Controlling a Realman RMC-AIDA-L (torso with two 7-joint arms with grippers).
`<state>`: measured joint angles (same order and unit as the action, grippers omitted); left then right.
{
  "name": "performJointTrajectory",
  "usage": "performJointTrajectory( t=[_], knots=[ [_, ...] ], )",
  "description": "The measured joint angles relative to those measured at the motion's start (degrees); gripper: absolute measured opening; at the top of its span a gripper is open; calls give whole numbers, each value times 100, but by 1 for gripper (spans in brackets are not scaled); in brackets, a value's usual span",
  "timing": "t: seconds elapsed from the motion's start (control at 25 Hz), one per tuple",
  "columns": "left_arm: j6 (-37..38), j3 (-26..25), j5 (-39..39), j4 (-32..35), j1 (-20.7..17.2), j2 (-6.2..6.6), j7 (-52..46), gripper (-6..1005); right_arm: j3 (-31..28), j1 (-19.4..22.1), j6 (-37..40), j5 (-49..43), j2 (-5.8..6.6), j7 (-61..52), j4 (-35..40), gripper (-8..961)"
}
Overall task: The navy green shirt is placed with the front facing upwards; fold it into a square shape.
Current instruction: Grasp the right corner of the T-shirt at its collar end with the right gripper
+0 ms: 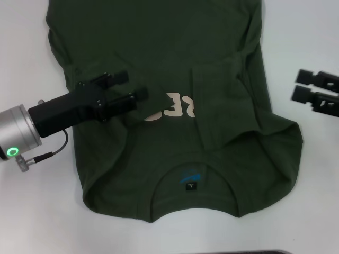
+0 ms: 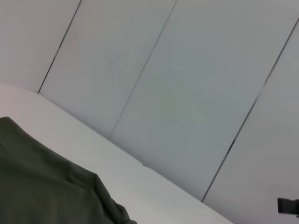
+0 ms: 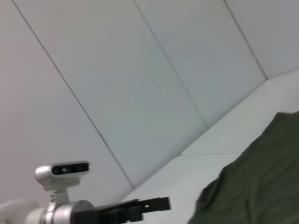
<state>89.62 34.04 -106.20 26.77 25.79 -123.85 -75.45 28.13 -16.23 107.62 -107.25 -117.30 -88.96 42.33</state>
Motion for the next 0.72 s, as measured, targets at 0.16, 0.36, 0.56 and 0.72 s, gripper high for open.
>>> performJointTrajectory(
  t=[0.16,0.36,0.56,0.72],
  knots=[
    [-82,-3,2,-24,25,1,-1,842,-140,172,-94,-31,-8,113,561,723],
    [-217,-3,15,-78,63,-13,38,842,-179,220,-270,-485,-31,-27,1207,802],
    [-314,-9,23,-141,108,-16,50,842,-206,58,-417,-1059,3,-463,1500,788],
    [-405,-11,30,-163,119,-13,56,842,-169,-155,-466,-1617,-39,-923,1693,775]
  ],
)
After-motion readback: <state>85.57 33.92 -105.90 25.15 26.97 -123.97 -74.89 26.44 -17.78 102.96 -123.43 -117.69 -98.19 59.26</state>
